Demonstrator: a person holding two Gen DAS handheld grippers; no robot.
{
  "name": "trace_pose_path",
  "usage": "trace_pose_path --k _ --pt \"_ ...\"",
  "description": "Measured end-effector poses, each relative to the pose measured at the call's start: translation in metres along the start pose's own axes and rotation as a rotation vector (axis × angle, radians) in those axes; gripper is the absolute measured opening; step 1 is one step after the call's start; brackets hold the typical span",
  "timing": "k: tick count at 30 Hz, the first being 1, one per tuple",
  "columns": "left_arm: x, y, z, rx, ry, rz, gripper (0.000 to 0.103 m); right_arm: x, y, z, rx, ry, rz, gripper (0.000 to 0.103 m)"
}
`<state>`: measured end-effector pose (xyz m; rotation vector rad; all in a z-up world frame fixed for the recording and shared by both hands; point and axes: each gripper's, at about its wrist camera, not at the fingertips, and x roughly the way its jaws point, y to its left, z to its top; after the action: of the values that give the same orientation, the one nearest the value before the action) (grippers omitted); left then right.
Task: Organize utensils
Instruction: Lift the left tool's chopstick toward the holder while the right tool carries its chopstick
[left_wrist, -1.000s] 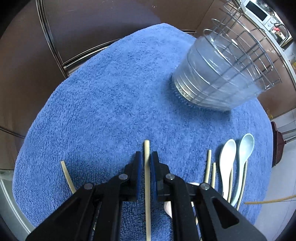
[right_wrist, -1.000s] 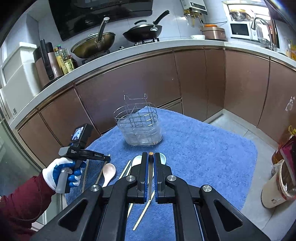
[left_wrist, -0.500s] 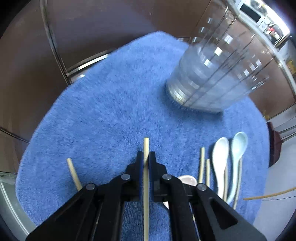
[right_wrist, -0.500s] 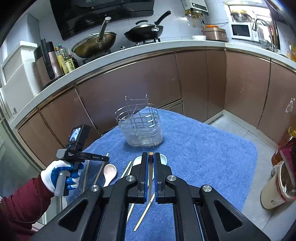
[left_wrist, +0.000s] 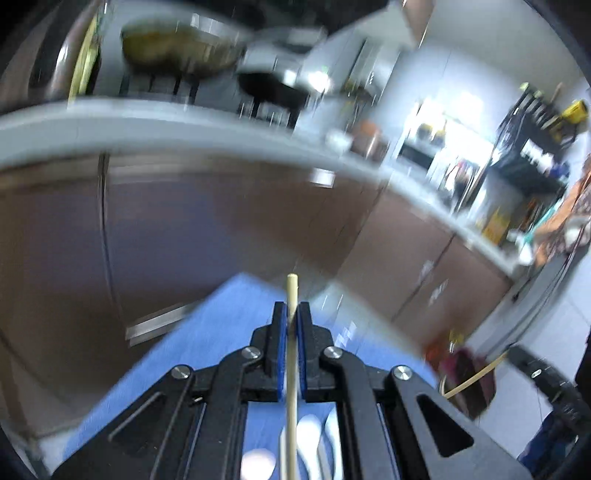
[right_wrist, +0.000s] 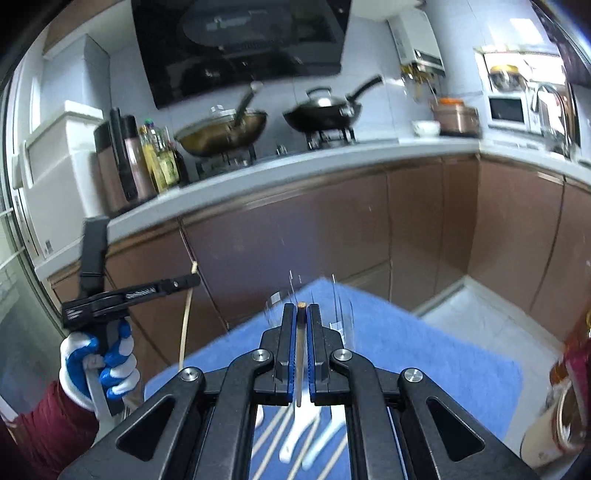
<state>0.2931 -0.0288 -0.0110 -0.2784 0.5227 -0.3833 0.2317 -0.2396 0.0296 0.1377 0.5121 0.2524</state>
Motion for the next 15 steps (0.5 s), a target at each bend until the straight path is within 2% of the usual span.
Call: trace_pose_path --k 4,8,11,15 --pt "-0.001 -0.014 0.033 0.000 -0.193 0.029 0.005 0.018 0.004 0.032 -0.014 -0.053 0.007 0.005" --pt "0.016 -0.022 0.057 -0.030 -0.354 0.070 0.005 0.044 0.004 0.053 -0.030 -0.080 0.000 0.005" --pt "0.032 -0.014 0.061 -0.055 -0.413 0.092 0.005 0.066 0.002 0.060 -0.050 -0.083 -0.019 0.005" --pt "0.069 -0.009 0.054 -0.045 -0.435 0.143 0.005 0.096 -0.010 0.057 -0.051 -0.066 -0.036 0.005"
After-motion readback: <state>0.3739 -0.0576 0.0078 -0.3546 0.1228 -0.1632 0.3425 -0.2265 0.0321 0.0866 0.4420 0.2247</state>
